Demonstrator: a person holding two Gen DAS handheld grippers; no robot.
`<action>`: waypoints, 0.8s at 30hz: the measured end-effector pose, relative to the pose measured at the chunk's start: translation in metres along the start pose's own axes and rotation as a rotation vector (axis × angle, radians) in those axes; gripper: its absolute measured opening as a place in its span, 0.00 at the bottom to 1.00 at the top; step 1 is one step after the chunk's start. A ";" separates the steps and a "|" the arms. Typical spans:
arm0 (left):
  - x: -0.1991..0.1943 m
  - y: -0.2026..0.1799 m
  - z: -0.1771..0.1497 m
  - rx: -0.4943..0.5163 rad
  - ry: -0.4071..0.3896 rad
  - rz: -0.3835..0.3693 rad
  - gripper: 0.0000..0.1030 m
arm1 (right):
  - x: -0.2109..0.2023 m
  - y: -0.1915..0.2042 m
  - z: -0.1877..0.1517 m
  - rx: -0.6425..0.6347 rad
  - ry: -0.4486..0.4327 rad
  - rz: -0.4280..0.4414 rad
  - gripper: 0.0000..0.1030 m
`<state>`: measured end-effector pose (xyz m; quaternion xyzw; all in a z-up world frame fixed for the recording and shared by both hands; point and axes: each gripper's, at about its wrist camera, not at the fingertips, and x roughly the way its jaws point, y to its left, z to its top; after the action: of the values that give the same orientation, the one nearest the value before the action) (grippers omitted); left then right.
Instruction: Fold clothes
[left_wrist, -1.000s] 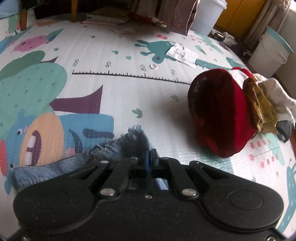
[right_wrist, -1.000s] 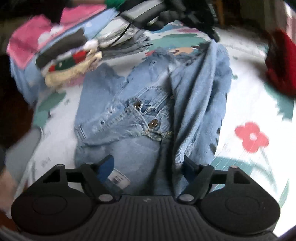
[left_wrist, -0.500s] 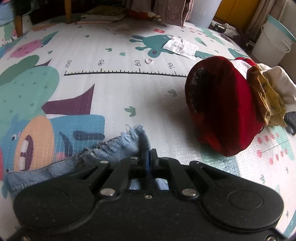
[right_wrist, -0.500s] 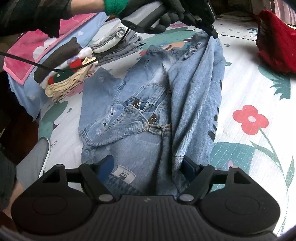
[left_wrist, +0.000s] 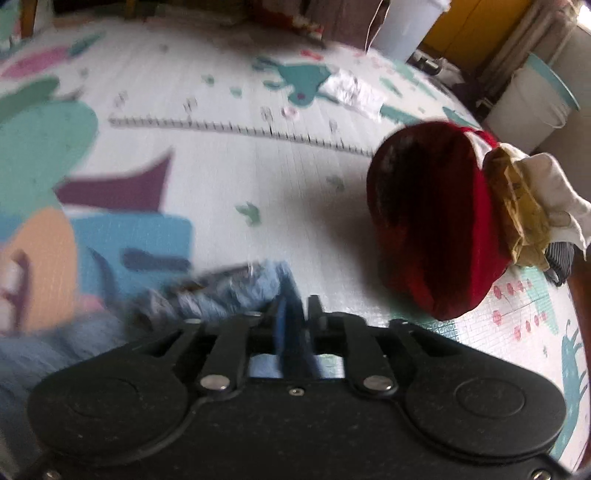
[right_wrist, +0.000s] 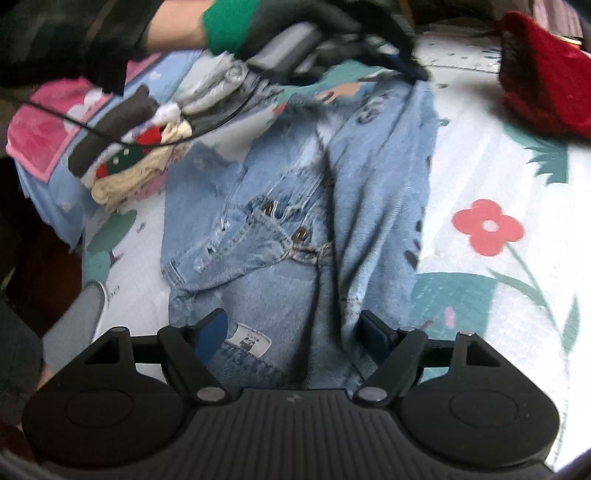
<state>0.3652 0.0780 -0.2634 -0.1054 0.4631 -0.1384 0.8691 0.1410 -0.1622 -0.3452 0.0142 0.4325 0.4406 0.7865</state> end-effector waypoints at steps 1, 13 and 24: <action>-0.012 0.004 0.004 0.031 -0.019 -0.026 0.18 | -0.006 0.000 0.000 -0.009 -0.023 -0.016 0.68; 0.037 -0.019 -0.030 0.514 0.065 0.163 0.22 | 0.062 0.026 0.036 -0.369 0.110 -0.134 0.55; 0.025 -0.045 -0.028 0.613 0.047 0.174 0.28 | 0.056 0.005 0.026 -0.168 -0.009 -0.069 0.52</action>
<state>0.3490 0.0257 -0.2844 0.2046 0.4272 -0.1993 0.8579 0.1688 -0.1102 -0.3646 -0.0647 0.3908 0.4477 0.8017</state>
